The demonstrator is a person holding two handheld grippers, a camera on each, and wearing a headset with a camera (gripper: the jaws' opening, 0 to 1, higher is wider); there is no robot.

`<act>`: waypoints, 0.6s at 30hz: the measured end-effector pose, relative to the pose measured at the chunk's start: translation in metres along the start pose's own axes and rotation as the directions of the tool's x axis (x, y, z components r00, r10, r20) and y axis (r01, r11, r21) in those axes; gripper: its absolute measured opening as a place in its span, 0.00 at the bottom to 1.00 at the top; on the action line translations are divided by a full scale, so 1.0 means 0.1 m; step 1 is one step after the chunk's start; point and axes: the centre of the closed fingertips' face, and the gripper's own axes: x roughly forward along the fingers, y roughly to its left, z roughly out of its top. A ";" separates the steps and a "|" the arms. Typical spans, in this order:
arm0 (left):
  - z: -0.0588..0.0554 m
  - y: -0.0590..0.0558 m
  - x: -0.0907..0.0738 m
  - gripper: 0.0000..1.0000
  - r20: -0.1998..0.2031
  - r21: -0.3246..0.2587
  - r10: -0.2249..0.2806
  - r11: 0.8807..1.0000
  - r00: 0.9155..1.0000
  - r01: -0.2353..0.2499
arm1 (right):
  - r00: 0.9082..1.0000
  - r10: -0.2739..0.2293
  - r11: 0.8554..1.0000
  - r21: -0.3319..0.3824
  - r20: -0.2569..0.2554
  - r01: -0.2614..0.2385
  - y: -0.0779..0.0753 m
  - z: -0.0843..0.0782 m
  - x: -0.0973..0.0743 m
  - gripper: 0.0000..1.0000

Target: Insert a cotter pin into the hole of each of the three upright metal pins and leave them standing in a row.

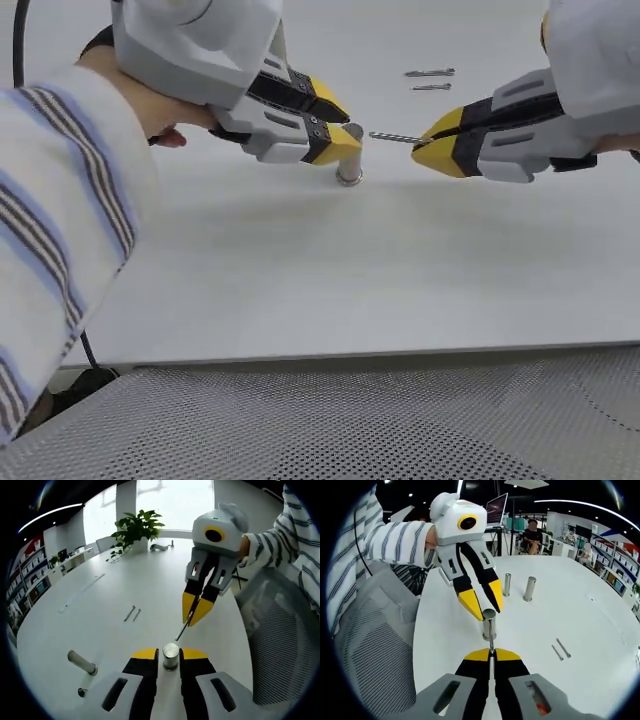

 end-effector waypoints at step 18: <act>-0.05 0.01 0.05 0.09 -0.039 0.000 0.003 1.000 0.999 -0.003 | 1.000 0.015 0.999 -0.040 -0.019 -0.015 0.00 0.01 0.08 0.00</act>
